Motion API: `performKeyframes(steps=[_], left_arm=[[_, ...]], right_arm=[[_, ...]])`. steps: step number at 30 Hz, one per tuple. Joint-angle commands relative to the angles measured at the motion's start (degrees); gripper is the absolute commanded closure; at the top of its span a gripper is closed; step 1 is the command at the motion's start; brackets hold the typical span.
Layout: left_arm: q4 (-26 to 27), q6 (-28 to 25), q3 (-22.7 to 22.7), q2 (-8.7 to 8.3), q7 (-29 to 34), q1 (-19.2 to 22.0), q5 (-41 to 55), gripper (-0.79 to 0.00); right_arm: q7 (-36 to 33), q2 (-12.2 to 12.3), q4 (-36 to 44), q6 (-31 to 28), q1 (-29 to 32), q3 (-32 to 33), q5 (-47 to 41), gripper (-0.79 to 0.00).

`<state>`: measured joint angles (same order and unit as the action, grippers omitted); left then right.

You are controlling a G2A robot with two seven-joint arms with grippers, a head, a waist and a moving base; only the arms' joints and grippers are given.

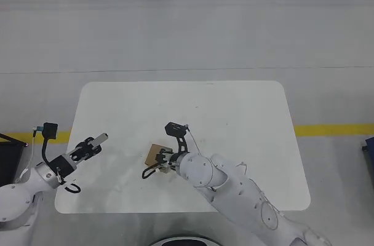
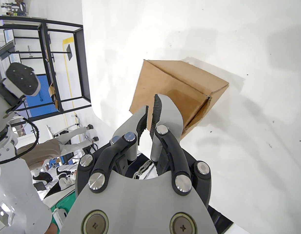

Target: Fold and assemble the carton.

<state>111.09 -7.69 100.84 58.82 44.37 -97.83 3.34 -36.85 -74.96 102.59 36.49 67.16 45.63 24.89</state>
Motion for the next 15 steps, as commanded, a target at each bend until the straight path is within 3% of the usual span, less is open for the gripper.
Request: performKeyframes(steps=[1, 11, 15], left_arm=[[0.0, 0.0, 0.0, 0.0, 0.0, 0.0, 0.0, -0.785], [0.0, 0.0, 0.0, 0.01, -0.2, 0.0, -0.1, -0.785], [0.0, 0.8, 0.6, -0.25, -3.4, 0.3, -9.3, -0.785]], right_arm=[[0.3, 0.3, 1.3, -0.5, 1.3, 0.6, 0.6, 0.0], [-1.8, -0.8, -4.5, -2.2, -2.0, -0.7, -2.5, 0.0], [1.6, 0.0, -0.1, -5.4, 2.5, 2.3, -2.5, 0.0]])
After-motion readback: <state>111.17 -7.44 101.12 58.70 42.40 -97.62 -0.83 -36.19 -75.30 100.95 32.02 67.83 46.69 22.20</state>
